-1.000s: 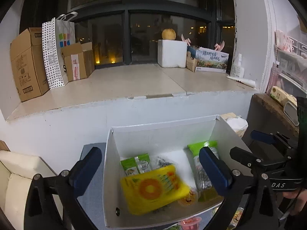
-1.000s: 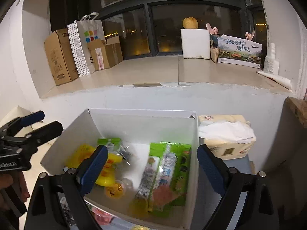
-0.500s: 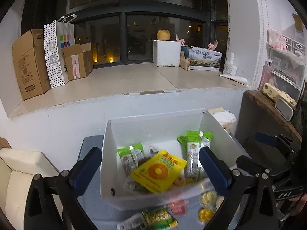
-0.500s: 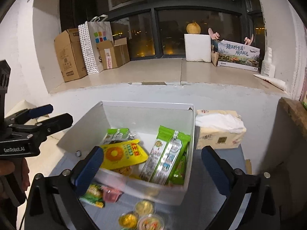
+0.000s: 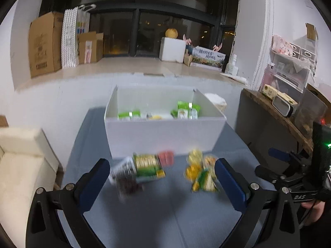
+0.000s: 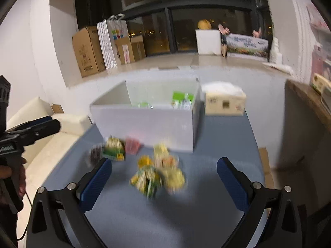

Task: Organize snacks
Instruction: 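Move both tools back over the remaining snacks on the table, then grasp the yellow octagonal jelly cup with the right tool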

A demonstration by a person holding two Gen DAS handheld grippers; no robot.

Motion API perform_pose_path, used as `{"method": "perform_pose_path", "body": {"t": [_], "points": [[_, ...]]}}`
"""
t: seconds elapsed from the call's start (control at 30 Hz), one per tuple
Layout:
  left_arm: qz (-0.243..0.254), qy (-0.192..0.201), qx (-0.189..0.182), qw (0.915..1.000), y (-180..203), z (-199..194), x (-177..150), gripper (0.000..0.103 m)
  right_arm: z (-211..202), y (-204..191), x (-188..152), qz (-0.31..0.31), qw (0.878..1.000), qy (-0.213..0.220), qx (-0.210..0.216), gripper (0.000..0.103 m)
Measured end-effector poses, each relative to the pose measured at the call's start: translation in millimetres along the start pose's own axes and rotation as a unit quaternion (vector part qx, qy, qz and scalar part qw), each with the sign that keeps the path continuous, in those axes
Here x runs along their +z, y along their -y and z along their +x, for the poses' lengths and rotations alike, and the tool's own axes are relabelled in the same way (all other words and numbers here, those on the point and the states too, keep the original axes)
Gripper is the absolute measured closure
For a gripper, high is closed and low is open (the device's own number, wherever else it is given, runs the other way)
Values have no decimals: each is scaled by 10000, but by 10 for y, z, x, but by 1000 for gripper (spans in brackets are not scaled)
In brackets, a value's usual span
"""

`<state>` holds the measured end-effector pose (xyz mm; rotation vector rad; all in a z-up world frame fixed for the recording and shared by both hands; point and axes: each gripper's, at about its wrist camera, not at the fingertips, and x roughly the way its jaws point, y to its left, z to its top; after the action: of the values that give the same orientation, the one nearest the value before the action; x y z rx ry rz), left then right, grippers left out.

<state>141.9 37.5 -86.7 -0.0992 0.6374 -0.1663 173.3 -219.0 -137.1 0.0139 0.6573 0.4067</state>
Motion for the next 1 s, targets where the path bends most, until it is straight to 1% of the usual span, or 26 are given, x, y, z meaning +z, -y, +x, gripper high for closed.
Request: {"method": "perform_pose_path", "body": {"t": [0.1, 0.2, 0.37, 0.53, 0.57, 0.63, 0.67, 0.7, 0.73, 0.8, 0.83, 0.87, 0.9, 1.0], "points": [[-120, -117, -59, 9998, 18, -42, -184, 0, 105, 10, -180, 28, 9993, -238, -270, 0], [-143, -222, -79, 9996, 39, -73, -328, 0, 238, 59, -271, 61, 9985, -378, -400, 0], [-247, -317, -51, 9992, -17, -132, -485, 0, 469, 159, -284, 27, 9969, -552, -562, 0], [-312, -366, -4, 9988, -83, -159, -544, 0, 801, 222, -239, -80, 9952, -827, -521, 1], [-315, -382, 13, 9988, -90, -156, -555, 0, 870, 219, -227, -126, 9948, -882, -498, 3], [-295, -429, 45, 9986, -107, -131, -567, 0, 981, 204, -200, -203, 9940, -967, -477, 20], [-308, -472, 69, 9984, -127, -107, -580, 0, 1010, 206, -177, -210, 9939, -972, -472, 22], [-319, -494, 73, 9982, -134, -97, -589, 0, 1043, 206, -160, -211, 9936, -1005, -469, 26], [-332, -509, 80, 9981, -142, -83, -599, 0, 1074, 207, -137, -197, 9935, -1035, -423, 33], [-344, -549, 84, 9979, -140, -53, -611, 0, 1134, 205, -120, -196, 9934, -1081, -345, 40], [-343, -565, 78, 9978, -134, -38, -618, 0, 1171, 219, -123, -170, 9927, -1154, -292, 53], [-338, -572, 74, 9978, -129, -25, -621, 0, 1214, 237, -138, -107, 9915, -1277, -240, 62], [-329, -578, 64, 9978, -113, -14, -624, 0, 1206, 245, -159, -71, 9918, -1249, -251, 64], [-291, -608, 37, 9977, -76, 22, -632, 0, 1150, 211, -227, -133, 9926, -1195, -190, 64]]}}
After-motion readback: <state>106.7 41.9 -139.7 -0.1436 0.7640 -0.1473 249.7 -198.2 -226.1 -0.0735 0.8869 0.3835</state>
